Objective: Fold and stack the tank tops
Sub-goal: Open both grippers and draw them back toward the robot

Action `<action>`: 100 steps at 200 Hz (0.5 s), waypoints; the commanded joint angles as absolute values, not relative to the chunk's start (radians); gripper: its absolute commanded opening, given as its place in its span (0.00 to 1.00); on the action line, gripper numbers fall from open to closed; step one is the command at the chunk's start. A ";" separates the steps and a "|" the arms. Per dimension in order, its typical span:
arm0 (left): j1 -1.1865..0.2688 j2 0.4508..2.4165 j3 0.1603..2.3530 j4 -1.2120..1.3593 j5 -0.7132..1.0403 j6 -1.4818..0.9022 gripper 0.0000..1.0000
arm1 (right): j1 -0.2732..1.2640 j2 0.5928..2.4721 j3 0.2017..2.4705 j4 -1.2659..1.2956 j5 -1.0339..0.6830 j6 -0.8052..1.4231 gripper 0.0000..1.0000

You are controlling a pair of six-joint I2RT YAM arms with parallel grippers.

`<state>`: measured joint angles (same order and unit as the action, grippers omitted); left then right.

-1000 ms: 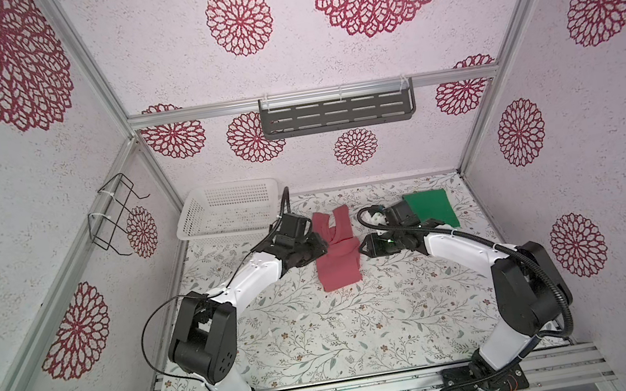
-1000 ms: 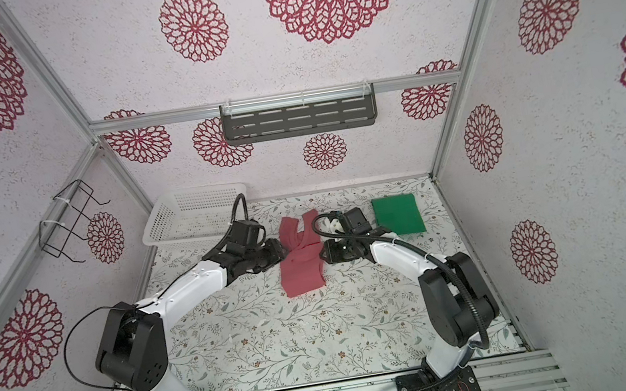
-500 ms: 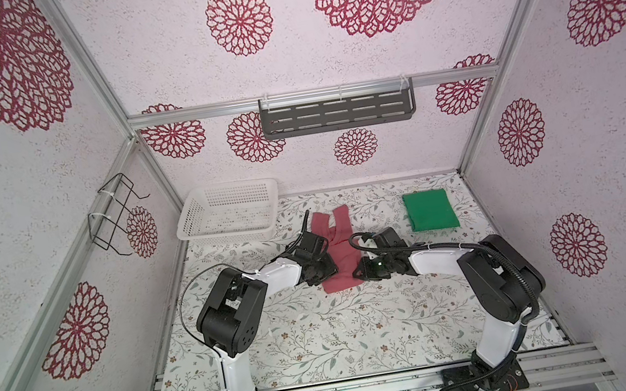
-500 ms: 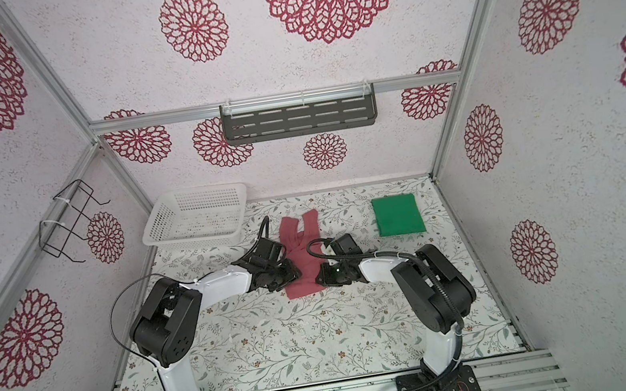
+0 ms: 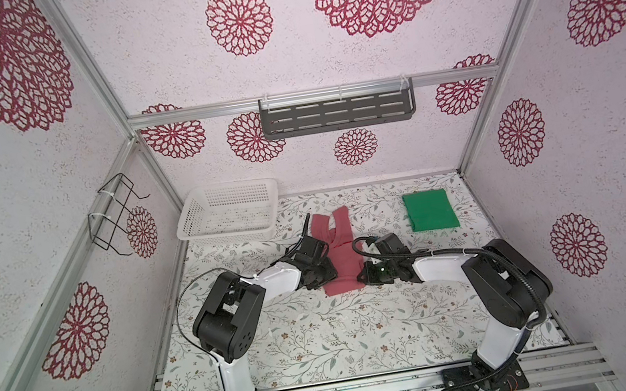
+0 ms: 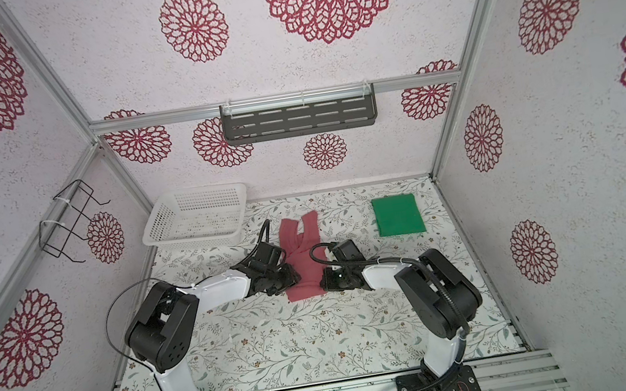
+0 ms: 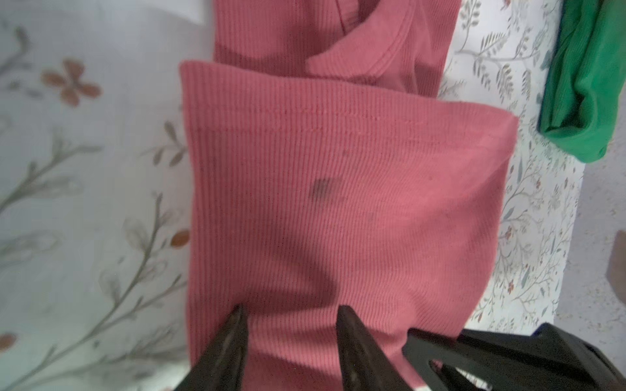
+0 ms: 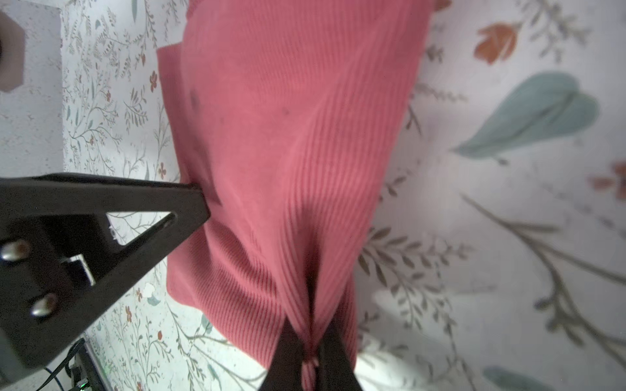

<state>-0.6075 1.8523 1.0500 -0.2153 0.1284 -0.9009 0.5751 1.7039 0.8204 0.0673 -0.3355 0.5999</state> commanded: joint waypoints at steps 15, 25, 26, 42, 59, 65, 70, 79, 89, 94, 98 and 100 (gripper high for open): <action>-0.624 1.719 0.986 -0.412 0.067 -0.874 0.50 | 0.649 1.605 0.760 -0.094 -0.296 0.676 0.15; -0.624 1.675 1.001 -0.450 0.032 -0.851 0.53 | 0.650 1.573 0.762 -0.107 -0.281 0.677 0.26; -0.623 1.670 1.004 -0.454 0.027 -0.848 0.53 | 0.649 1.569 0.763 -0.109 -0.279 0.676 0.27; -0.622 1.596 1.045 -0.529 -0.022 -0.816 0.60 | 0.644 1.508 0.798 -0.182 -0.231 0.647 0.42; -0.626 1.524 1.076 -0.597 -0.052 -0.807 0.63 | 0.637 1.441 0.848 -0.287 -0.160 0.607 0.46; -0.631 1.498 1.074 -0.608 -0.056 -0.815 0.63 | 0.634 1.422 0.861 -0.322 -0.134 0.593 0.46; -0.637 1.475 1.064 -0.612 -0.057 -0.826 0.63 | 0.630 1.407 0.870 -0.345 -0.115 0.585 0.46; -0.652 1.440 1.037 -0.602 -0.051 -0.855 0.61 | 0.630 1.385 0.879 -0.366 -0.099 0.576 0.42; -0.676 1.413 0.998 -0.564 -0.035 -0.905 0.58 | 0.630 1.370 0.877 -0.356 -0.109 0.582 0.37; -0.693 1.405 0.980 -0.538 -0.026 -0.931 0.57 | 0.633 1.366 0.872 -0.342 -0.125 0.590 0.34; -0.705 1.406 0.965 -0.516 -0.018 -0.950 0.56 | 0.636 1.365 0.867 -0.324 -0.140 0.599 0.32; -0.713 1.407 0.960 -0.505 -0.013 -0.956 0.55 | 0.637 1.365 0.863 -0.314 -0.149 0.603 0.31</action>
